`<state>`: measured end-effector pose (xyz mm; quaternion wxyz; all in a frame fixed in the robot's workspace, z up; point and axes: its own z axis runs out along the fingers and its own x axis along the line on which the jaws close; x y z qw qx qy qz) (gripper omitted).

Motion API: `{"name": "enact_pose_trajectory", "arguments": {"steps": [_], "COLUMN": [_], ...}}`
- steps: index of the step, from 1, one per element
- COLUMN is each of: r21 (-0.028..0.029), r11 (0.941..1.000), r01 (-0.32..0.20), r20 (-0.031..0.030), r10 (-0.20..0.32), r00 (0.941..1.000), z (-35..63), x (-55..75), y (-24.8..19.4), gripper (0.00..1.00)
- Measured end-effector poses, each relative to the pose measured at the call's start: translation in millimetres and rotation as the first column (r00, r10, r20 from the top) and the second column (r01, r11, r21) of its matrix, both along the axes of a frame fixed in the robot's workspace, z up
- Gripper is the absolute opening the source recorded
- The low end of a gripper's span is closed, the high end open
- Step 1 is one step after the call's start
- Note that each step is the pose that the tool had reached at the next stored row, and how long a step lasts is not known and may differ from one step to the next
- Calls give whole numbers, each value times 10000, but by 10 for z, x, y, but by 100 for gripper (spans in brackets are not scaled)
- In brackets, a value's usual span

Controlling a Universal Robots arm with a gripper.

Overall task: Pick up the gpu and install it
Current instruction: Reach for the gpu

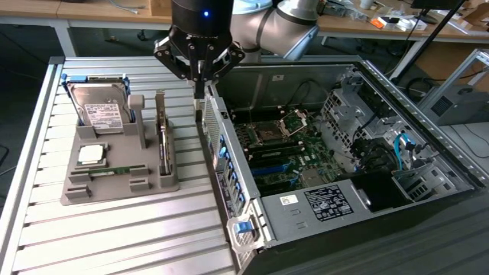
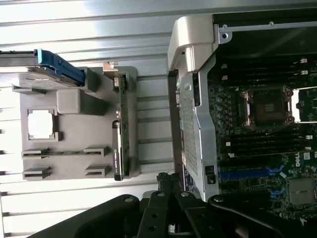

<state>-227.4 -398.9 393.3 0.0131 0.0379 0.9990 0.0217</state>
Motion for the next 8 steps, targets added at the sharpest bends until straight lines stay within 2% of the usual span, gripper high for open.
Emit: {"name": "enact_pose_trajectory", "arguments": {"steps": [8], "r21": [0], "r11": [10000], "r01": [0], "r20": [0], "r10": [0], "r00": [10000], "z": [0], "x": [-71], "y": [0], "gripper": [10]}}
